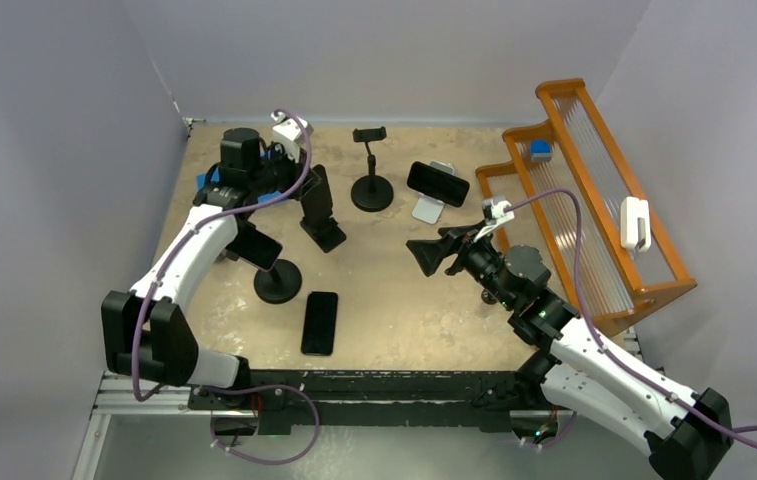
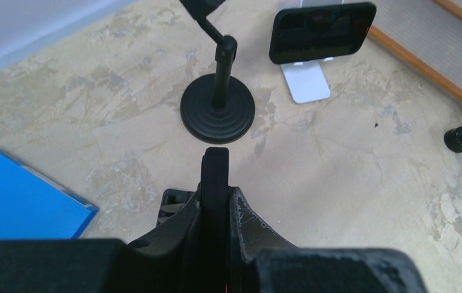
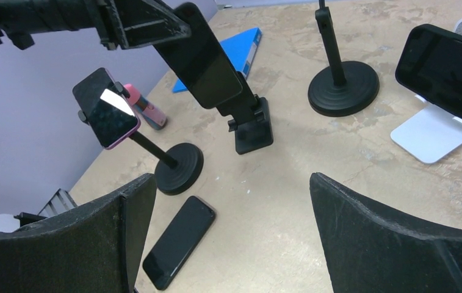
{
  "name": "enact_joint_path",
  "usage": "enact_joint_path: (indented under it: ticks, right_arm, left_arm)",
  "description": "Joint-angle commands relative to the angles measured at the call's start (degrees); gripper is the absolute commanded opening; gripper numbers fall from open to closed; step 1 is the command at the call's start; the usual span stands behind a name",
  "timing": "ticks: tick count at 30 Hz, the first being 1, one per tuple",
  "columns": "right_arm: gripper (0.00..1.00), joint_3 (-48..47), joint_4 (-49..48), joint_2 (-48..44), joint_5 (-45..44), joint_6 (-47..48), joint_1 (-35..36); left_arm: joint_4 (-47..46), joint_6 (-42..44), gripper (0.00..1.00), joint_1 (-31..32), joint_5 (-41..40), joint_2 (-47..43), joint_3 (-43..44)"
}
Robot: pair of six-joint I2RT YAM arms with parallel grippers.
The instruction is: Remove the phone from the phone stand
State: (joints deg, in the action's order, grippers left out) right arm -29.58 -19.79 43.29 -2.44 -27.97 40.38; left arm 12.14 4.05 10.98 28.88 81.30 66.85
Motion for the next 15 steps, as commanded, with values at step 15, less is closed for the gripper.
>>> enact_joint_path:
  ticks: [15]
  right_arm:
    - [0.97, -4.1, 2.2, 0.0, -3.6, 1.1, -0.1]
  left_arm:
    - [-7.3, -12.3, 0.0, 4.7, 8.3, -20.1, -2.7]
